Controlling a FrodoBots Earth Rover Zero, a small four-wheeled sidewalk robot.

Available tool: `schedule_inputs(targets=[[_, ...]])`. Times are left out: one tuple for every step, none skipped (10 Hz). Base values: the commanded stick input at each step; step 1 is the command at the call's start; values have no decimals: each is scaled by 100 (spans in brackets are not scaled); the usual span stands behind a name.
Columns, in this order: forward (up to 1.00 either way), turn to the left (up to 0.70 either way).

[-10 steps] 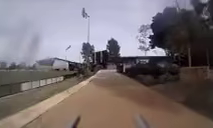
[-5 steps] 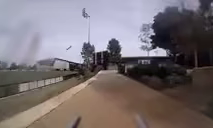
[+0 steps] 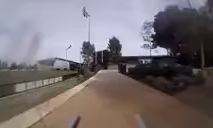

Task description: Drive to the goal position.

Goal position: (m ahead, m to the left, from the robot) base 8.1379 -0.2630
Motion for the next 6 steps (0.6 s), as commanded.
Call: schedule_inputs(targets=[[100,-17],[100,-1],[100,0],[100,0],[100,0],[100,0]])
